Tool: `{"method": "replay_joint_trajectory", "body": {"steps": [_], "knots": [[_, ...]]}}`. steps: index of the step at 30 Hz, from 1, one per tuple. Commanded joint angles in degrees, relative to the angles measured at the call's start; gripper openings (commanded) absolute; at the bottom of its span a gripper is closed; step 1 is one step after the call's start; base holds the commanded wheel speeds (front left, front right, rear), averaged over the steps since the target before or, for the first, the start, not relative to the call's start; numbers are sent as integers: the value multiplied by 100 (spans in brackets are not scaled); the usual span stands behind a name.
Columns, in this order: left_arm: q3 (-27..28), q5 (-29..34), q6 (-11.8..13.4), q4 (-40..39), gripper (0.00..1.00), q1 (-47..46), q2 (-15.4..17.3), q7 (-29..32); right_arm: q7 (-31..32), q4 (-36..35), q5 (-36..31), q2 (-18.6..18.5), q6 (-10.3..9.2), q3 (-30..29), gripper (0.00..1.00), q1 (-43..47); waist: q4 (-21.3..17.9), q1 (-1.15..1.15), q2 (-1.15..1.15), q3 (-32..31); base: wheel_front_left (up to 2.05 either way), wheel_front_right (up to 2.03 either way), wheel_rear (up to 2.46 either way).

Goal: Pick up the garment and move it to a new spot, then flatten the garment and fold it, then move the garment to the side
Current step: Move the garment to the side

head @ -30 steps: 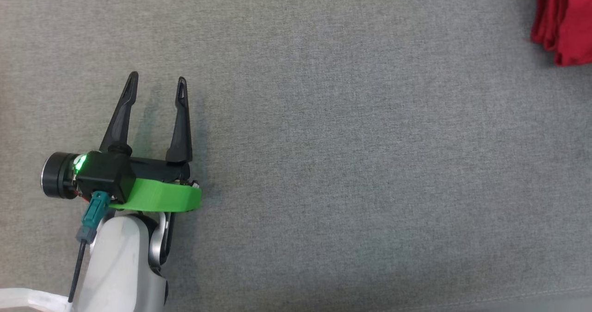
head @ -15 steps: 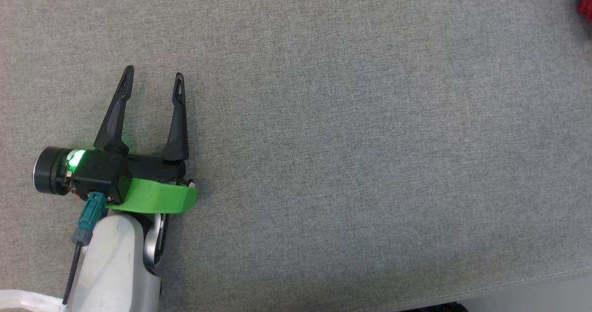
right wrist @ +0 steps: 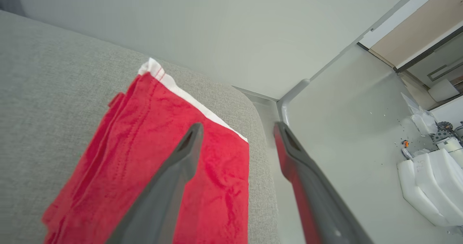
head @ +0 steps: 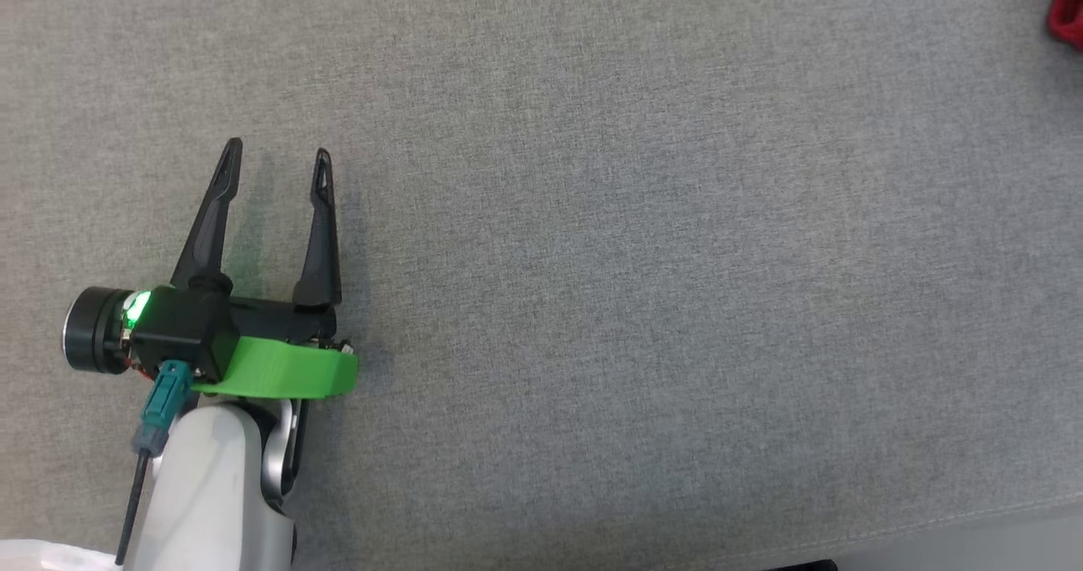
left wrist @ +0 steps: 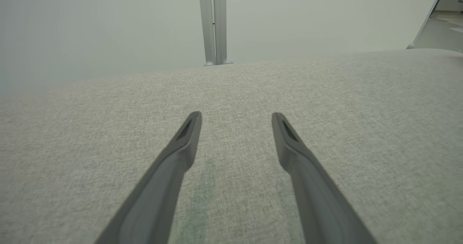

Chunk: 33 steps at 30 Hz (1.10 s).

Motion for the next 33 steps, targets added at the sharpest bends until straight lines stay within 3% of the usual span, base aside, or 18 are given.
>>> {"method": "replay_joint_trajectory", "body": {"steps": [1, 6, 11, 21, 33], "knots": [[32, -45, 29, 33, 100, 90, 6, -3, -68, -14, 5, 106, -13, -38, 100, 61, 4, 0, 0, -225, 0, 0, 0], [158, -104, 59, 95, 100, 298, -7, -3, -170, -251, -122, 438, -13, -219, 100, 286, 34, 0, 0, -648, 0, 0, 0], [324, -153, 82, 159, 100, 605, -19, -2, -168, -946, -432, 797, -13, -856, 100, 800, 111, 0, 0, -1161, 0, 0, 0], [577, -195, 100, 213, 100, 1256, -35, -2, -170, -2485, -1407, 1759, -13, -2469, 100, 2663, 291, 0, 0, -2033, 0, 0, 0], [699, -203, 42, 374, 100, 1597, -47, -2, -171, -3926, -2018, 2843, -12, -3563, 100, 4745, 486, 0, 0, -2595, 0, 0, 0]]}}
